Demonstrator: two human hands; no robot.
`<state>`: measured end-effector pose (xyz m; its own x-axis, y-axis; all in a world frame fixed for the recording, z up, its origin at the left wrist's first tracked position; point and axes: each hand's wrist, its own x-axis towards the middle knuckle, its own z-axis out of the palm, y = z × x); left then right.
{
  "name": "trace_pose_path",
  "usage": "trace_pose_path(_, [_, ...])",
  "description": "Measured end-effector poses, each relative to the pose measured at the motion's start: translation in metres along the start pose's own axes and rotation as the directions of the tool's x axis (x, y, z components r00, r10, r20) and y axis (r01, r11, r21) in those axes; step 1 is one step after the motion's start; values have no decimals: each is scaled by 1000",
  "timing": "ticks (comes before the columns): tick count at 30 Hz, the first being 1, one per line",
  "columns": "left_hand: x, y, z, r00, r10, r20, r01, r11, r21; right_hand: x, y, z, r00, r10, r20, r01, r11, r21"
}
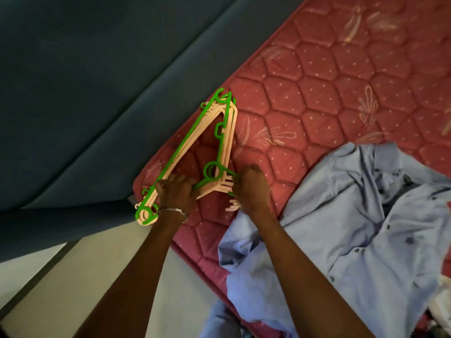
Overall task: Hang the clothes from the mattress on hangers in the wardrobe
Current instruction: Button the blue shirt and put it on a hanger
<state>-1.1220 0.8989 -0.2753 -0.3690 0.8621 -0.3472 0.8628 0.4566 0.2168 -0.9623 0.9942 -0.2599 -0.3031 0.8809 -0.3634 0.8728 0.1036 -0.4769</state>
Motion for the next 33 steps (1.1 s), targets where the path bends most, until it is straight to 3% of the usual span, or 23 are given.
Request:
trace_pose_path(4, [-7, 10, -24, 961, 49, -273, -34, 998, 57, 5, -5, -35, 998, -61, 7, 52, 910, 411])
trace_pose_path(8, [-9, 25, -69, 780, 129, -613, -28, 985, 172, -5, -4, -81, 973, -183, -137, 228, 833, 503])
trace_pose_path(12, [-6, 71, -119, 639, 303, -707, -77, 940, 334, -21, 10, -131, 904, -360, -230, 427, 764, 483])
trace_pose_path(16, [-14, 136, -151, 579, 470, -666, -169, 868, 466, -36, 32, -175, 881, -373, -291, 467, 778, 420])
trace_pose_path(19, [-35, 183, -163, 610, 564, -557, -312, 817, 486, -60, 64, -209, 894, -317, -318, 431, 801, 415])
trace_pose_path(22, [-60, 233, -169, 647, 646, -406, -470, 757, 455, -91, 107, -242, 937, -220, -271, 338, 765, 549])
trace_pose_path(25, [-75, 282, -167, 629, 747, -217, -644, 657, 392, -118, 147, -271, 963, -155, -219, 263, 695, 669])
trace_pose_path(28, [-83, 327, -156, 615, 788, -28, -742, 590, 319, -137, 185, -294, 993, -115, -29, 93, 611, 786])
trace_pose_path(30, [-79, 349, -139, 597, 802, 3, -765, 568, 304, -144, 209, -305, 992, -105, 72, 4, 592, 806])
trace_pose_path(33, [-65, 370, -117, 589, 805, -65, -789, 591, 166, -141, 236, -307, 998, -41, 40, -8, 592, 806])
